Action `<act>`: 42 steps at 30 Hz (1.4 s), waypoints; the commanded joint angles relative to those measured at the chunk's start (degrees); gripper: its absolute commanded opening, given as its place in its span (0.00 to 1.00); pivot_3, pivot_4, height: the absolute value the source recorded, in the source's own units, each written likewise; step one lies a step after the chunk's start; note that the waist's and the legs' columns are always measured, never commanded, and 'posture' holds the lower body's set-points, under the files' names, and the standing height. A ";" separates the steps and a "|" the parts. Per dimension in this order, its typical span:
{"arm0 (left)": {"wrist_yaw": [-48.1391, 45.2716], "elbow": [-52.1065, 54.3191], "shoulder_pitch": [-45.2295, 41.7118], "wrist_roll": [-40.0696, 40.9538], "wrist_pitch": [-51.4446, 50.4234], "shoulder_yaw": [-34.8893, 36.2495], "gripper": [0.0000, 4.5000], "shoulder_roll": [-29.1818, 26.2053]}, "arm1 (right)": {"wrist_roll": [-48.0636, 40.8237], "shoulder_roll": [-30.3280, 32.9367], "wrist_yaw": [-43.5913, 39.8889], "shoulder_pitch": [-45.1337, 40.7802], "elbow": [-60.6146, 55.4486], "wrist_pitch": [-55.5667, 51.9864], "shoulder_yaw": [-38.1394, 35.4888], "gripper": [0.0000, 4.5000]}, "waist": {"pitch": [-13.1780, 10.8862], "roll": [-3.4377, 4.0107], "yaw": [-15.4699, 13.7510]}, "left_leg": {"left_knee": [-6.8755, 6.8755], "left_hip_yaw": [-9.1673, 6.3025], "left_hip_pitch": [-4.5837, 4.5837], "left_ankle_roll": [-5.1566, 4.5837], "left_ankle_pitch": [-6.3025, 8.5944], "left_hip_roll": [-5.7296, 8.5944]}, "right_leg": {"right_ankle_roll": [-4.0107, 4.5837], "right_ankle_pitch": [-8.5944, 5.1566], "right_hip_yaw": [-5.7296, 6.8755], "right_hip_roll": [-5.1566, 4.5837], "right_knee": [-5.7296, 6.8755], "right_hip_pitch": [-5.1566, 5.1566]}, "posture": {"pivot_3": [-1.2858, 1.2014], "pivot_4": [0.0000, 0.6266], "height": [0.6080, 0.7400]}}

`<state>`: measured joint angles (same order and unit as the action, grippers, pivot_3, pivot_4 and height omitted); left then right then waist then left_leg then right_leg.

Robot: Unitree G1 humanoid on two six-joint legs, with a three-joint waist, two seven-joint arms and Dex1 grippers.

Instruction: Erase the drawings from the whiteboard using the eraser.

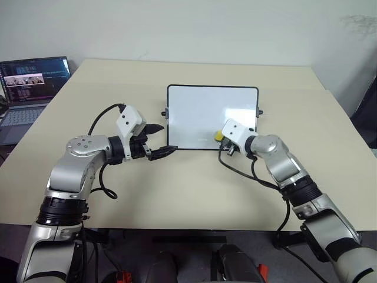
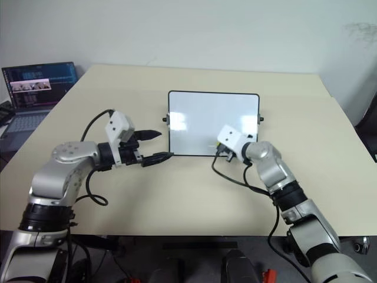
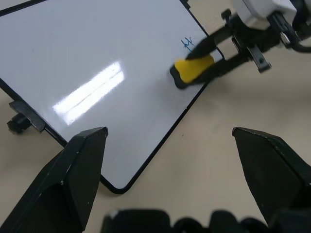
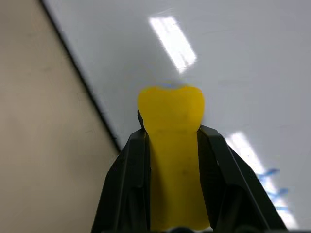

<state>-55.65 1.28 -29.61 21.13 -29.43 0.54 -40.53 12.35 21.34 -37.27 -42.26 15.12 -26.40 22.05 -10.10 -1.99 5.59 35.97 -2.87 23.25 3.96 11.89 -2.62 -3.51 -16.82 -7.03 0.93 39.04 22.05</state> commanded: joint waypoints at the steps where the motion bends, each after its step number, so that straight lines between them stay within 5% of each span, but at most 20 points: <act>1: 0.04 0.27 -1.39 0.06 0.90 1.34 1.00 -0.64 | 1.25 0.36 -0.38 0.72 2.06 -2.78 0.48 0.22 | 0.00 0.00 -0.01 | 0.00 0.00 0.00 0.00 0.00 0.01 | 0.00 0.00 -0.01 -0.01 0.00 0.00 | 0.52 0.24 1.00; 18: 0.38 0.82 -0.86 0.11 0.81 1.44 1.00 -0.56 | 1.43 -3.19 22.33 -11.09 18.14 1.41 -9.83 0.22 | -0.04 0.00 -0.30 | 0.02 0.13 -0.01 -0.11 -0.13 0.07 | 0.20 -0.08 -0.16 -0.06 -0.05 0.03 | 0.52 0.24 1.00; 25: -0.19 0.08 -1.81 0.51 0.95 1.83 1.00 -0.71 | -7.08 -0.98 6.46 -5.91 -1.97 1.16 -10.72 0.22 | -0.14 0.11 -0.48 | -0.15 0.11 0.21 -0.10 -0.11 0.06 | -0.02 0.03 -0.11 -0.05 -0.08 0.24 | 0.52 0.24 1.00; 31: -1.77 0.22 -2.82 1.36 0.95 4.47 1.00 -3.97 | -15.68 10.02 -4.07 1.45 -24.02 -7.79 -17.55 0.22 | -0.36 0.43 -1.01 | -0.11 -0.14 1.61 -0.07 -0.10 0.05 | 0.27 0.22 0.18 -0.04 0.02 1.52 | 0.52 0.24 1.00; 36: -2.54 1.58 -0.79 1.79 0.80 5.96 1.00 -6.15 | -17.70 21.12 -9.27 10.04 -27.81 -7.88 -22.18 0.22 | -0.36 0.43 -1.97 | -0.21 -0.15 1.61 0.07 0.20 0.07 | 0.39 -0.21 0.26 -0.12 -0.11 1.45 | 0.52 0.24 1.00; 42: -2.64 0.79 0.13 0.72 1.62 5.24 1.00 -6.42 | -17.58 26.84 -10.41 14.04 -26.69 -5.87 -23.90 0.22 | -0.42 0.49 -1.92 | -0.13 -0.09 1.56 0.04 0.24 0.06 | 0.42 -0.25 0.21 -0.09 -0.03 1.45 | 0.52 0.24 1.00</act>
<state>-58.15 0.53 -29.27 21.93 -29.17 4.84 -46.00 -4.61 47.38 -47.44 -27.80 -10.45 -33.65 0.43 -10.53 -1.51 3.67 35.86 -2.96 24.80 4.00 12.13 -2.56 -3.09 -17.07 -6.82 0.85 39.02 23.48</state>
